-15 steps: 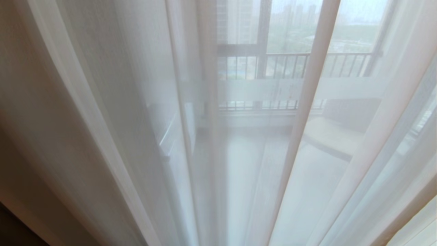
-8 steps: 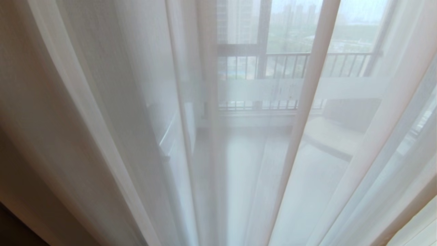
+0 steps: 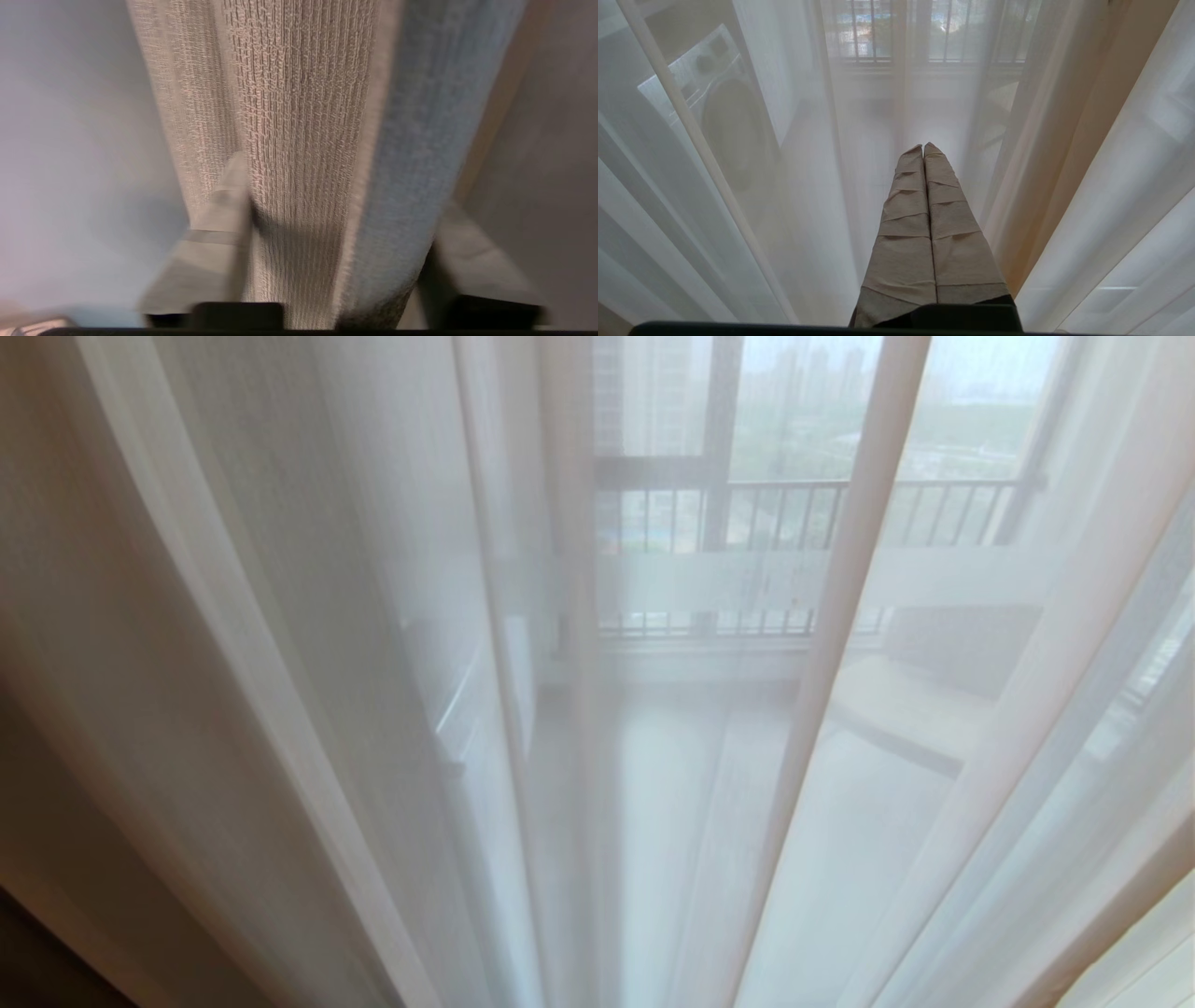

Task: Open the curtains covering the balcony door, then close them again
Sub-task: Close the outer curtains on both sides

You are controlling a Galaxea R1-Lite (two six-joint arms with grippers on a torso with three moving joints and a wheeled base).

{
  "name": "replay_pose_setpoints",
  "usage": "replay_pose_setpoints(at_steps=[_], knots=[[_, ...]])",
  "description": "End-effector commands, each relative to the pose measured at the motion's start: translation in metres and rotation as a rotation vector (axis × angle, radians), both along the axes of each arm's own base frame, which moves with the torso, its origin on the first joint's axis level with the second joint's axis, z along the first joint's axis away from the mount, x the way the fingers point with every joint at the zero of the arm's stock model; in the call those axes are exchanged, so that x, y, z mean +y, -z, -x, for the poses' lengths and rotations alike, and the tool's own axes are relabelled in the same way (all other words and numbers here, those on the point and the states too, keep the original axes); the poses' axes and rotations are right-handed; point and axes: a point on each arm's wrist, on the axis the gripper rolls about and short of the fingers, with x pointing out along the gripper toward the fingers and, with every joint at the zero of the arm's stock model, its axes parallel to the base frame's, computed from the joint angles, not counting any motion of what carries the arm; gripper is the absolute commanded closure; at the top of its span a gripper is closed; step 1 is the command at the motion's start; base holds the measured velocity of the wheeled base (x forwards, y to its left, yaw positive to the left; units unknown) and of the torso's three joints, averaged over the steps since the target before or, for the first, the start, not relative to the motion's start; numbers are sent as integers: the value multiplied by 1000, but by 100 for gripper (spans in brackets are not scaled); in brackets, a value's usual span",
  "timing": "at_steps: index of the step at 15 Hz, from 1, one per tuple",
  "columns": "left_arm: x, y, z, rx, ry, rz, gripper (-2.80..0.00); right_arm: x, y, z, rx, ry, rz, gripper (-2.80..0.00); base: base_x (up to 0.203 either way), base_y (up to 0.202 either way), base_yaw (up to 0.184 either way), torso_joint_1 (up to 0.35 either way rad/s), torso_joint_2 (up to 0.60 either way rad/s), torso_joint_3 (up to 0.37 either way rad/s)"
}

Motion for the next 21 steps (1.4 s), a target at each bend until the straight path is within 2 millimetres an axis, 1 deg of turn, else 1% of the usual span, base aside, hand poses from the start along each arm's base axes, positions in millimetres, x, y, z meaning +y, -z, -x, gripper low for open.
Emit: replay_pose_setpoints(at_steps=[1, 4, 7, 10, 13, 15, 17, 21], knots=[[1, 0, 0, -2, 3, -2, 0, 0, 0, 0, 1, 1, 1, 0, 0, 0, 0, 0, 0, 0], [0, -1, 0, -9, 7, -12, 0, 0, 0, 0, 0, 0, 1, 0, 0, 0, 0, 0, 0, 0], [-2, -7, 1, -27, 41, -44, 0, 0, 0, 0, 0, 0, 1, 0, 0, 0, 0, 0, 0, 0], [-10, -20, 5, -44, 72, -71, 0, 0, 0, 0, 0, 0, 1, 0, 0, 0, 0, 0, 0, 0], [-26, -40, 13, -66, 131, -112, 0, 0, 0, 0, 0, 0, 1, 0, 0, 0, 0, 0, 0, 0], [-42, -52, 20, -75, 184, -133, 0, 0, 0, 0, 0, 0, 1, 0, 0, 0, 0, 0, 0, 0], [-63, -61, 30, -73, 238, -136, 0, 0, 0, 0, 0, 0, 0, 0, 0, 0, 0, 0, 0, 0], [-120, -82, 51, -76, 345, -139, 0, 0, 0, 0, 1, 1, 0, 0, 0, 0, 0, 0, 0, 0]])
